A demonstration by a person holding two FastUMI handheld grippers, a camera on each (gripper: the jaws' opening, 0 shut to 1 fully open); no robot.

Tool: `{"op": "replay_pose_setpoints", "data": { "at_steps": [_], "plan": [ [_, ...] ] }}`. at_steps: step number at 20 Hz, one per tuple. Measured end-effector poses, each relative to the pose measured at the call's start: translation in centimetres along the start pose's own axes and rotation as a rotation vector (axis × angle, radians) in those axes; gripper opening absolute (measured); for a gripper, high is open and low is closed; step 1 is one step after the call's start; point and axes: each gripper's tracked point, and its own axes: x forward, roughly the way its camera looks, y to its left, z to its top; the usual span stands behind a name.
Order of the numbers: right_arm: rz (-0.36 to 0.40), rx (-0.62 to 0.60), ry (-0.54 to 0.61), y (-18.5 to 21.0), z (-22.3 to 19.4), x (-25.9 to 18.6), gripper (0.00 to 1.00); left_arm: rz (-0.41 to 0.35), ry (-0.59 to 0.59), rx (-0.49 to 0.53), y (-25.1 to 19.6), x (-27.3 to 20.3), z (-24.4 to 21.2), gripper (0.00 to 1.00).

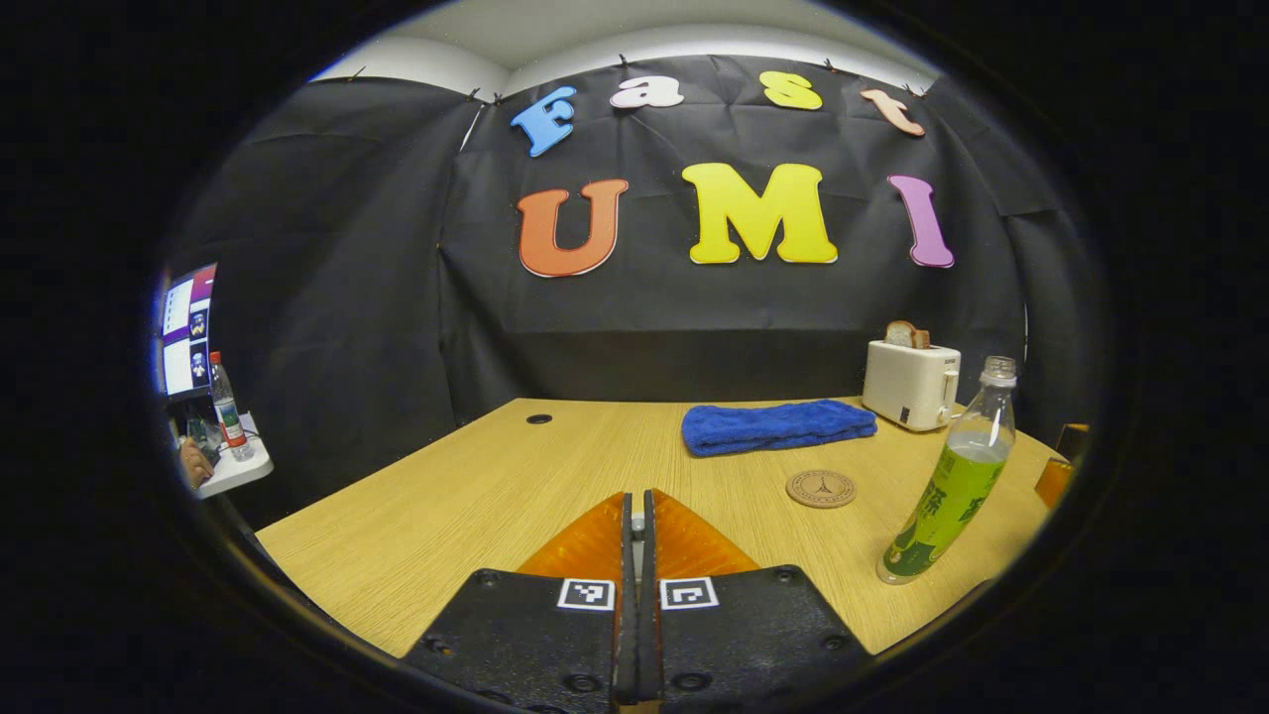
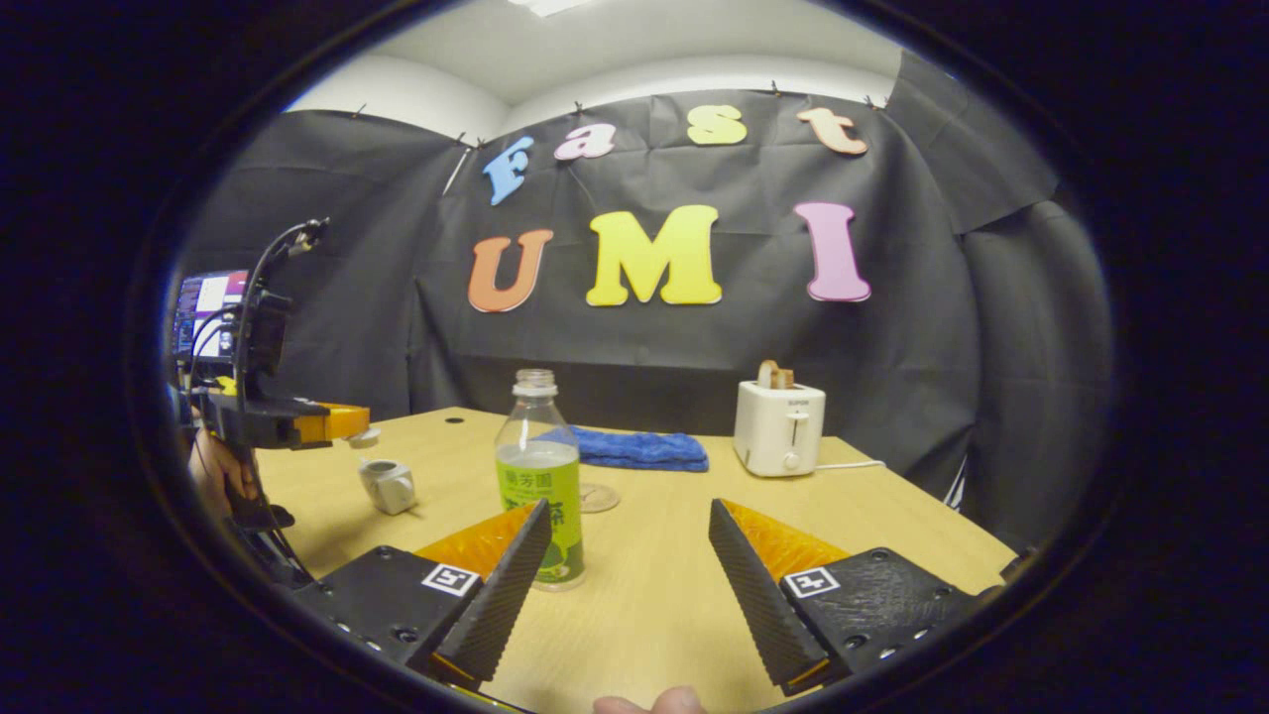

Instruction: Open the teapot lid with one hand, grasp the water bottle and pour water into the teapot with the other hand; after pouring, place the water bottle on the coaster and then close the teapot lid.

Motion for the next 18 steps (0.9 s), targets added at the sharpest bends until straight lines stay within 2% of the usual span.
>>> {"op": "replay_pose_setpoints", "data": {
  "at_steps": [5, 10, 11, 12, 17, 18],
  "plan": [
    [0.061, -0.008, 0.043, 3.4, -1.5, 1.6, 0.96, -0.011, -0.016, 0.009, -0.2, -2.7, 0.3, 0.02],
    [0.04, -0.019, 0.028, 4.7, -0.7, 5.0, 0.95, -0.017, -0.044, 0.007, 0.1, -4.5, 1.0, 0.03],
    [0.042, -0.018, 0.036, 5.2, -1.0, 5.7, 0.99, -0.016, -0.045, 0.005, 0.4, -4.7, 1.0, 0.02],
    [0.042, -0.016, 0.047, 5.4, -1.2, 6.3, 0.96, -0.012, -0.049, 0.007, 0.6, -4.9, 1.2, 0.02],
    [0.028, 0.018, 0.094, 5.8, -2.2, 8.0, 0.96, 0.002, -0.061, 0.008, 1.6, -5.4, 1.7, 0.02],
    [0.027, 0.022, 0.099, 5.8, -2.2, 8.1, 0.92, 0.003, -0.062, 0.007, 1.7, -5.3, 1.8, 0.02]
  ]
}}
